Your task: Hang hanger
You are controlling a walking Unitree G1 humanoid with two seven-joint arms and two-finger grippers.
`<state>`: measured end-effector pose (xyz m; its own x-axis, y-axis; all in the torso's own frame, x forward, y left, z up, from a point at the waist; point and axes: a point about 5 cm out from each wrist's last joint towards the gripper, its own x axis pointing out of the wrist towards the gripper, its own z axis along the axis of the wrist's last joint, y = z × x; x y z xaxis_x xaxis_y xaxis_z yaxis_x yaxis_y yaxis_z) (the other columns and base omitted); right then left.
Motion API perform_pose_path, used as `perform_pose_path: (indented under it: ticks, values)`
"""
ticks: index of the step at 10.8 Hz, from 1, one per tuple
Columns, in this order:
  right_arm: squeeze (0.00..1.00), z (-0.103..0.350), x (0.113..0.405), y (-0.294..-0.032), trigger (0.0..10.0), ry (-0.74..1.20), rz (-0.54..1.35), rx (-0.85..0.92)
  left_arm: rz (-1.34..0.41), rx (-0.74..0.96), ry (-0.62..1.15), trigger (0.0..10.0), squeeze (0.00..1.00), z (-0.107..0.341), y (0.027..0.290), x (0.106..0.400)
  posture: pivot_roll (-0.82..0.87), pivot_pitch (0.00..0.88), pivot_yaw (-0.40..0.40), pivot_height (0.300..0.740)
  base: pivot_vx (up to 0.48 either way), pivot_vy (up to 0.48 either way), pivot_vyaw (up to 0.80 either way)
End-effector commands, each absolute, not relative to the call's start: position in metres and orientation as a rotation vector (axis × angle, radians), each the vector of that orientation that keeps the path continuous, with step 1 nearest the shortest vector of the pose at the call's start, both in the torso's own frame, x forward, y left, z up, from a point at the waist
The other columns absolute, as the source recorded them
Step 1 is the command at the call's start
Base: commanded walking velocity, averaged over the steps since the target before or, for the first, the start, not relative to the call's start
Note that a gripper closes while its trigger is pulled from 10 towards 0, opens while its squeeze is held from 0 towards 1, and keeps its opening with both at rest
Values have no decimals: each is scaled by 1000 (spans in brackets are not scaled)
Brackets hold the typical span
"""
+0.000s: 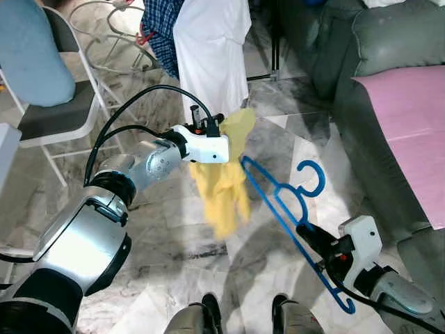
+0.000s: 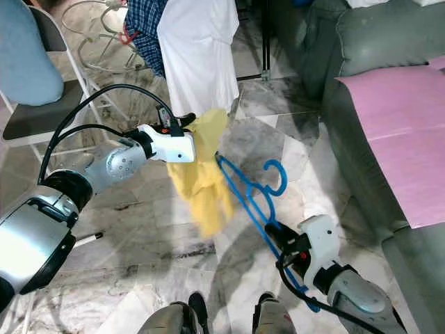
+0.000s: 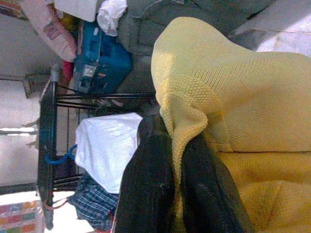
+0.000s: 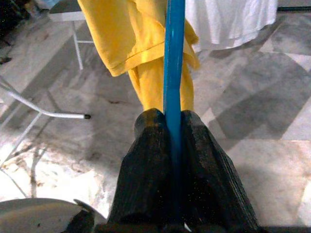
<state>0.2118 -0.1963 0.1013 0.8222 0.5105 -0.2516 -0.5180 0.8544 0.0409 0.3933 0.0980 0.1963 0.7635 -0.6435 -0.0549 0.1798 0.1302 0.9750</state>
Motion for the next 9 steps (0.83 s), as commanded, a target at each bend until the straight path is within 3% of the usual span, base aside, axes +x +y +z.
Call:
perform_pose_path:
  ticks: [1,3,6,9]
  values:
    - [0,104,206,-183,10000,262,627,0,-619,1195,-411,10000,0,208,101,396,-251,247,201,740,0,0,0]
    - [0,101,204,-172,10000,290,689,32,-735,1074,-372,10000,0,202,92,391,-245,247,207,740,0,0,0]
    - [0,94,194,-151,10000,353,843,66,-700,1006,-396,10000,0,212,87,393,-237,248,213,740,0,0,0]
    - [0,82,203,-147,10000,386,811,38,-675,704,-390,10000,0,233,81,398,-230,251,224,740,0,0,0]
